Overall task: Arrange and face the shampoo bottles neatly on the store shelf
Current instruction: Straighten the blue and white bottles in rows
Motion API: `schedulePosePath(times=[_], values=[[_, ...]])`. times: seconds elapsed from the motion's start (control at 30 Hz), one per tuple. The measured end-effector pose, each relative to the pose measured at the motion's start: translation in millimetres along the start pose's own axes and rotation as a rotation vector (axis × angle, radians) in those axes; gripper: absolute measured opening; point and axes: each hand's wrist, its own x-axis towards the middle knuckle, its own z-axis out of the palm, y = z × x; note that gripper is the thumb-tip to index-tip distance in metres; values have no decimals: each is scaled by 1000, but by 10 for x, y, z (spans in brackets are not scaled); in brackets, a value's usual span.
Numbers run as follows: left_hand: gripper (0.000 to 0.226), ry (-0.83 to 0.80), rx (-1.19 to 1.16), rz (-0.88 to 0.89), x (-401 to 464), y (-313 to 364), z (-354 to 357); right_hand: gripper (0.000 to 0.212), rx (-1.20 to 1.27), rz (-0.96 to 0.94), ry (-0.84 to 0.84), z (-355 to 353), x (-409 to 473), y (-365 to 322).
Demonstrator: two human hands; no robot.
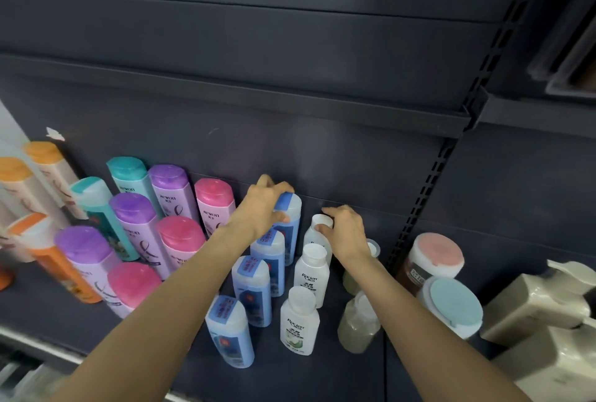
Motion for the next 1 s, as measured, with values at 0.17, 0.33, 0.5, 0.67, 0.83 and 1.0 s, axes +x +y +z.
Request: schedulePosePath(times=[0.17,0.33,0.5,0.67,0.83,1.0], values=[[51,203,-73,35,-207,82,-283,44,73,-45,24,-116,-86,-151],[51,413,-167,51,-552,209,-716,45,271,-63,3,-223,-191,-392],[46,636,-348,2,-920,229,-969,55,546,-7,-50,-355,-292,-571],[41,742,-524,33,-1180,261,-1082,46,799,76,-44,-354,-364,-564],[39,695,-714,62,-1271,334,-1063,38,1277,251,-188,-517,-540,-524],[39,691,-847,26,-1175,420,-1051,42,1411,278,-161,-580,-663,-481]])
